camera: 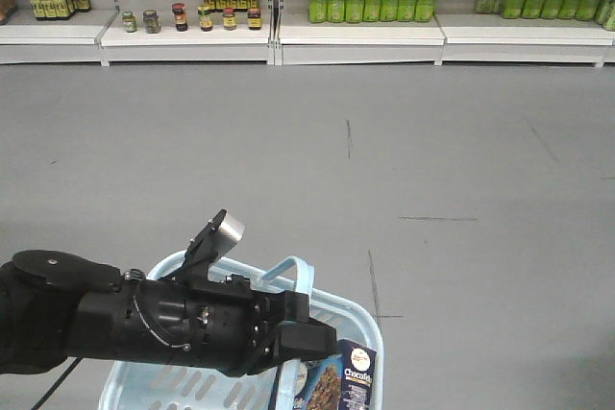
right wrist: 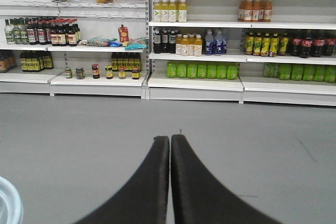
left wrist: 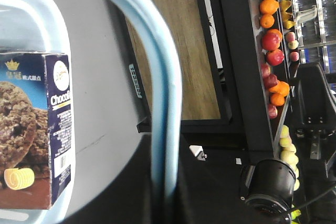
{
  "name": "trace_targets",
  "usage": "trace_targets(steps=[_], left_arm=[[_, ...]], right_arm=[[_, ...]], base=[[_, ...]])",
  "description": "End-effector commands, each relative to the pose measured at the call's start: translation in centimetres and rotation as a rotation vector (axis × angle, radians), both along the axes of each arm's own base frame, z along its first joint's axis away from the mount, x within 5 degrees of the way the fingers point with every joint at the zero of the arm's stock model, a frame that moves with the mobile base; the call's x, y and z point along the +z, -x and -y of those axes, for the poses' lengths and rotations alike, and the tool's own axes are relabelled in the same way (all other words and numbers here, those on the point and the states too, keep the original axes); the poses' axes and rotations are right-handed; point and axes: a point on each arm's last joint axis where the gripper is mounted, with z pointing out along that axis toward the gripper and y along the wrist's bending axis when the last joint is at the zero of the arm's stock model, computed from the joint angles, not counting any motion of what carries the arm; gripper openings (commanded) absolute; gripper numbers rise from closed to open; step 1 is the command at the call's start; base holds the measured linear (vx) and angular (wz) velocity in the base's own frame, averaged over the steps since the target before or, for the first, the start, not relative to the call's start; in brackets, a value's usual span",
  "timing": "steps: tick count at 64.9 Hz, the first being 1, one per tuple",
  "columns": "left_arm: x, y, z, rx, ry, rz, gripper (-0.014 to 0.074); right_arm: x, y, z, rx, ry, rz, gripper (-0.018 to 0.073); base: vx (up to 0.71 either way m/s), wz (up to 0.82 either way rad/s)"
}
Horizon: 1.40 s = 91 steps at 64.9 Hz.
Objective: Left arm holds basket, right arm returns cookies
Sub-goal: 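Drive toward the drink shelves keeping the basket in the left gripper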
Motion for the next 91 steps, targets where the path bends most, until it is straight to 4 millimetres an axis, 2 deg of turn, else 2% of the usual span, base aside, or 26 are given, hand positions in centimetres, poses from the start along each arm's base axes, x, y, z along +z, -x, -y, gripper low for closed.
trace_targets(steps=[1, 91], left_arm=[[2.42, -0.07, 0.39, 0.013, 0.124, 0.014, -0.0008], [2.42, -0.07, 0.39, 0.013, 0.124, 0.014, -0.0008]], right_arm=[[0.63, 0.05, -0.01, 0.0, -0.003, 0.079, -0.0008], [0.63, 0.05, -0.01, 0.0, -0.003, 0.079, -0.0008]], base=[[0.37, -0.05], [0.36, -0.02]])
